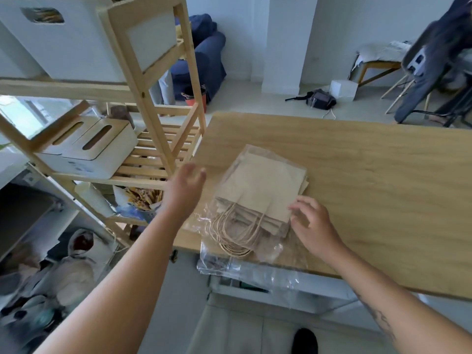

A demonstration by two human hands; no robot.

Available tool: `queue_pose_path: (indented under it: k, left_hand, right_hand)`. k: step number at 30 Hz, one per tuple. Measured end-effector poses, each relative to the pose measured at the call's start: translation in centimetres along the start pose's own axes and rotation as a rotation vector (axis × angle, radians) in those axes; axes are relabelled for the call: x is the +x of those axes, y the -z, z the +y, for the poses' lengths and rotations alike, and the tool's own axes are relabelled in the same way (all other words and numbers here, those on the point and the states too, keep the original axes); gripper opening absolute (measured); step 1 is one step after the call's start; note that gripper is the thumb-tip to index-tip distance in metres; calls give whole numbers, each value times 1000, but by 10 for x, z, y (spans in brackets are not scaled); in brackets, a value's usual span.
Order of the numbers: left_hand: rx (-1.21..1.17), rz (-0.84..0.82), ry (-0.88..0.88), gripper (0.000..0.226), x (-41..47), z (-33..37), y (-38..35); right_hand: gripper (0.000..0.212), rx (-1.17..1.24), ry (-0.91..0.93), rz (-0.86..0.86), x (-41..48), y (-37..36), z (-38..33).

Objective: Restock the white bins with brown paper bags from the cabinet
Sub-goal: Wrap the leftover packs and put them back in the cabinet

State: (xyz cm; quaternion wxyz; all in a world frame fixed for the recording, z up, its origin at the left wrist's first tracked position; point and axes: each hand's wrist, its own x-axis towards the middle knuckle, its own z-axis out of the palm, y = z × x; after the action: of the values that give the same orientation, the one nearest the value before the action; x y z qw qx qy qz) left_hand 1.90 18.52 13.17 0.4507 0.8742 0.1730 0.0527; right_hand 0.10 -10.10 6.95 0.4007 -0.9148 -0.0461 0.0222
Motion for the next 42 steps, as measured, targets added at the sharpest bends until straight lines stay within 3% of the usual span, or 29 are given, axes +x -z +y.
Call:
queue_pose_path:
  k: [3,7,9,12,14,16,19,21,23,28,31,35,38,42]
  left_hand:
    - [308,-293,61,70,-7,-21,-27]
    - [462,-388,38,80,-25,-49,-52]
    - [527,-388,25,89,-34,-56,-56]
    - [663,-333,-100,98,-54,-50,-56]
    - [722,-283,-165,92,-66,-43,-55]
    - [720,-261,-203,78,-73,-42,-55]
    - [641,-191,-254,56,-79,-46,-51]
    - [581,-89,-239,45,-74,-52,-46]
    - [519,9,-115,44,-64,-57,-43]
    - [364,-55,369,95,-53,-60,-41]
    - [248,-33,415,107,-56,-68,-45]
    - [-65,-13,514,107,-67,-75,-42]
    - [-246,137,633,105,-85,-74,-42]
    - [-748,141,870,139,-124,-68,-63]
  right_hand:
    - [65,119,-303,124,-11,-15,-10]
    - [101,261,-561,29,-26,-35,-13]
    - [97,228,-573,65,-31,-41,-17]
    - [70,121,-534,225,-38,-47,-26]
    - [56,145,-546,247,-42,-52,-31]
    - [39,320,-595,163,-44,-52,-34]
    - [26,529,-640,44,-51,-43,-34]
    - [27,527,-625,21,-60,-36,-27]
    - [26,458,-616,1,-71,-35,-15]
    - [42,293,-667,153,-83,-50,6]
    - [47,300,-629,193,-87,-60,2]
    - [34,485,-689,220,-96,-70,6]
    - [22,665,-756,162,-101,-74,3]
    - [21,738,-784,98,-102,-78,-1]
